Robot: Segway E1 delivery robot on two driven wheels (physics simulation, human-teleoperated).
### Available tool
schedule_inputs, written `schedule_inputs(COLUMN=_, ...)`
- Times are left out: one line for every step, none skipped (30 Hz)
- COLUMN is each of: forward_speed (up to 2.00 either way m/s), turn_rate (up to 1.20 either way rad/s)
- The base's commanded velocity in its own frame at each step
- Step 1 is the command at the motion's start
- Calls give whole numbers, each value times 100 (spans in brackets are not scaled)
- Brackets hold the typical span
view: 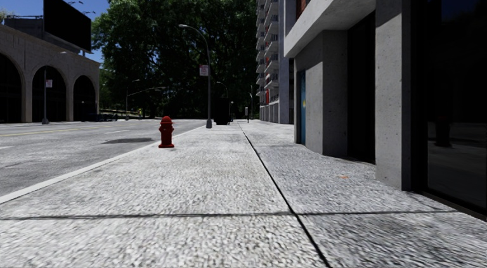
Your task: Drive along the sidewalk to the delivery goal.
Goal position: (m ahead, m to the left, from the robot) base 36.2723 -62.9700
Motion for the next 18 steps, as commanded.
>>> schedule_inputs(forward_speed=200, turn_rate=0)
schedule_inputs(forward_speed=200, turn_rate=0)
schedule_inputs(forward_speed=200, turn_rate=0)
schedule_inputs(forward_speed=200, turn_rate=0)
schedule_inputs(forward_speed=200, turn_rate=0)
schedule_inputs(forward_speed=200, turn_rate=0)
schedule_inputs(forward_speed=200, turn_rate=0)
schedule_inputs(forward_speed=200, turn_rate=0)
schedule_inputs(forward_speed=200, turn_rate=0)
schedule_inputs(forward_speed=200, turn_rate=0)
schedule_inputs(forward_speed=200, turn_rate=0)
schedule_inputs(forward_speed=200, turn_rate=0)
schedule_inputs(forward_speed=200, turn_rate=0)
schedule_inputs(forward_speed=200, turn_rate=0)
schedule_inputs(forward_speed=200, turn_rate=0)
schedule_inputs(forward_speed=200, turn_rate=0)
schedule_inputs(forward_speed=200, turn_rate=0)
schedule_inputs(forward_speed=200, turn_rate=0)
